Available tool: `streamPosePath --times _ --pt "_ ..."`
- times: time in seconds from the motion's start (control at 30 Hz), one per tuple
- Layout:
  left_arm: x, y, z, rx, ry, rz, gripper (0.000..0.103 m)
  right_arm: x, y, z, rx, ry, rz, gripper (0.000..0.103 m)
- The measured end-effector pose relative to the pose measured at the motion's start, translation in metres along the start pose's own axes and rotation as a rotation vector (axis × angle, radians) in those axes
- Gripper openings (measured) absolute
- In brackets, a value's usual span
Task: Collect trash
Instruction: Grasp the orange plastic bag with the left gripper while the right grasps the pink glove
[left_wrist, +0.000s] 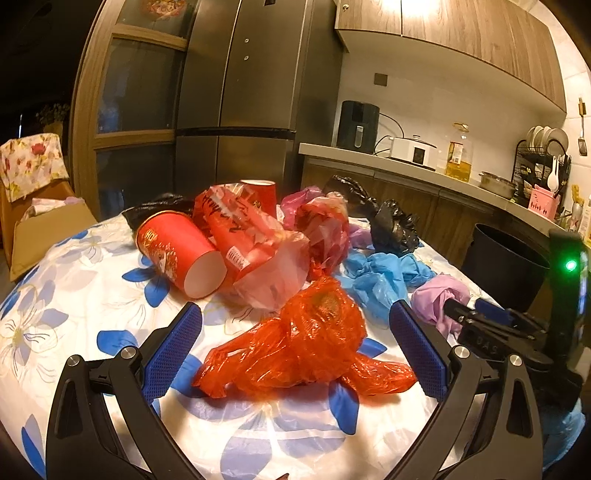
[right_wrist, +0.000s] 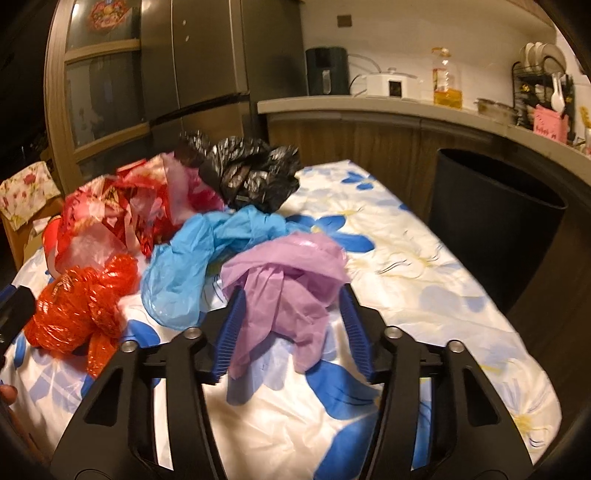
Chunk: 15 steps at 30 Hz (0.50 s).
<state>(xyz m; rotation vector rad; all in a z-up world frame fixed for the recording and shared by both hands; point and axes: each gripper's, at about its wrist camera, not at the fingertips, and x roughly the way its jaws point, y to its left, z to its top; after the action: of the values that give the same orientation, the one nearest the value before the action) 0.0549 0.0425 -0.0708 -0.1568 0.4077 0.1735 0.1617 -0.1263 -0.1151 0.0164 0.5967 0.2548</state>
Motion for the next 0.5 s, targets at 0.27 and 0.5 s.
streamPosePath --times 0.27,0.5 --pt "0.008 -0.003 -0.001 0.010 0.009 -0.002 0.097 0.016 0.002 -0.006 -0.014 0.060 0.041 0.010" --pt "0.015 -0.007 -0.007 0.011 0.023 0.002 0.080 -0.007 -0.004 -0.006 -0.014 -0.001 0.013 0.004"
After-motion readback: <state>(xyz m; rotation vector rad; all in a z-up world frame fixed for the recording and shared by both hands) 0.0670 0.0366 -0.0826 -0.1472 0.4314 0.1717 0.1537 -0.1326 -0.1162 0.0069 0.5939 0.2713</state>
